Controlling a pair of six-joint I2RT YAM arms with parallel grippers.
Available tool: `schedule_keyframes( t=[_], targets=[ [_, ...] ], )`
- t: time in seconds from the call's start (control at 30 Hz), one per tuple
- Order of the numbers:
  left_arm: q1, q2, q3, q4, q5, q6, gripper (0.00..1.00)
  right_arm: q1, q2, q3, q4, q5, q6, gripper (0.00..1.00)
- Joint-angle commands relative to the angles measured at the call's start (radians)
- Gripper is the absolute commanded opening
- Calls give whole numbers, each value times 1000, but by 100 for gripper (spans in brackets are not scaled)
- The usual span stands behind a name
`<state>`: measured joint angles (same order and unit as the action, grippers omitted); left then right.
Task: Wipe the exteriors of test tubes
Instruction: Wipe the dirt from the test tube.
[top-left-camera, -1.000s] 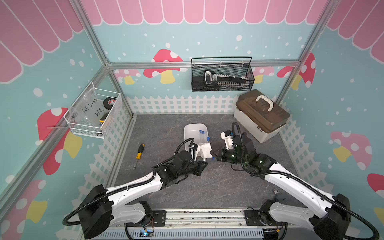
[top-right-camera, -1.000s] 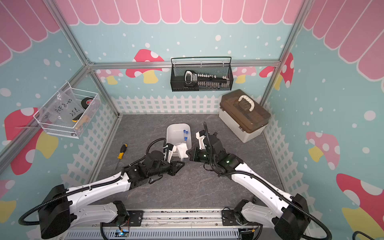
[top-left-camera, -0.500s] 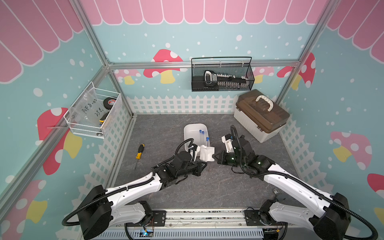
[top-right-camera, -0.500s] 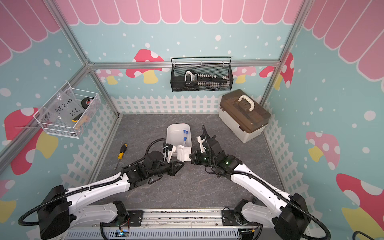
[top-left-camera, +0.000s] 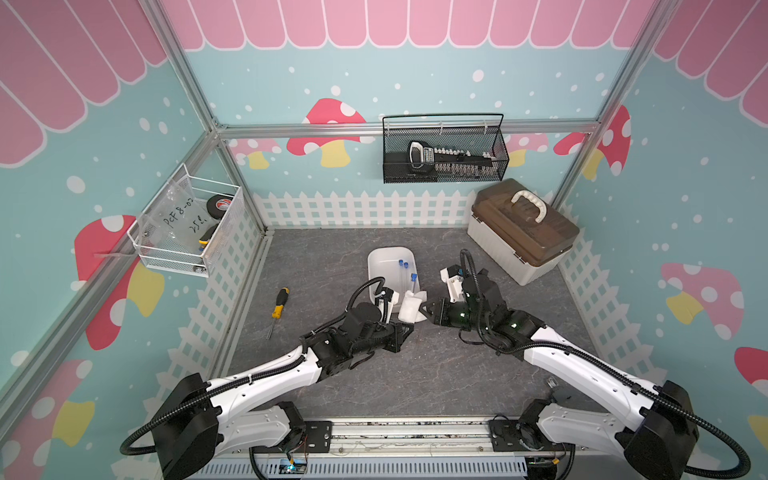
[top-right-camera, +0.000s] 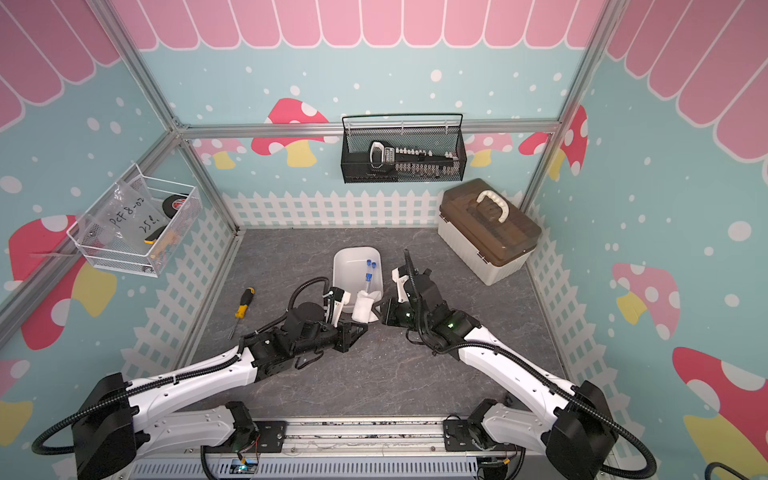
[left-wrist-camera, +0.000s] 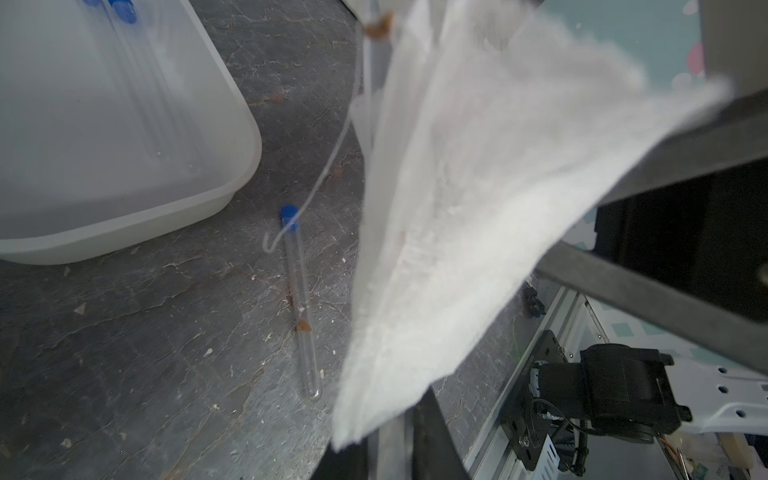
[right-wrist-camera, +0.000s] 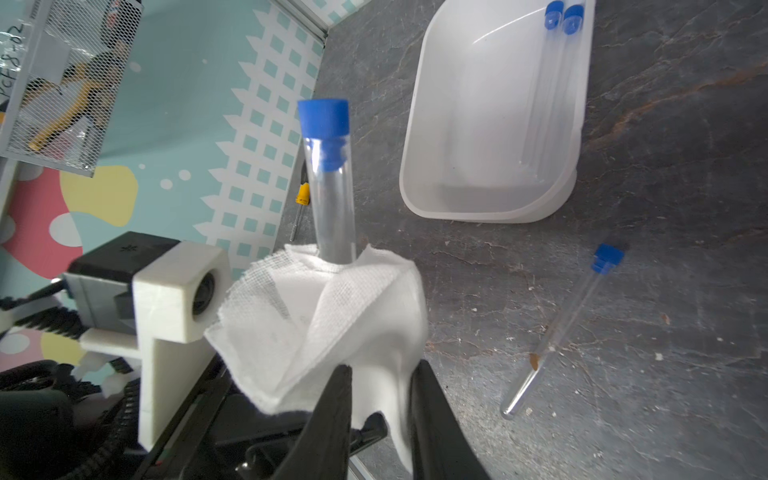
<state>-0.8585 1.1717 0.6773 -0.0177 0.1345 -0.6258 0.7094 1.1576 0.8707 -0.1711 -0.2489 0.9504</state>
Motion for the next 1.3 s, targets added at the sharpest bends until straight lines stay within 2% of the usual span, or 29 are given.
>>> schedule_keyframes(
  t=[0.0,0.37,0.7,1.03,1.17,1.27],
  targets=[
    [4,-9,-12,13,1,-18,14,14,18,-5,60,-36,8,29],
    [5,-1,-12,25,2,-25,14,25,-20,-16,63,-27,17,43],
    [5,0,-8,24,10,-23,14,53,25,26,22,0,-7,46],
    [6,-10,-10,23,14,-20,14,67,104,51,57,12,-20,42],
    [5,-8,-5,25,17,-17,14,73,129,29,106,2,-2,38],
    [5,-6,-1,25,17,-14,14,78,145,12,142,2,15,31]
  ],
)
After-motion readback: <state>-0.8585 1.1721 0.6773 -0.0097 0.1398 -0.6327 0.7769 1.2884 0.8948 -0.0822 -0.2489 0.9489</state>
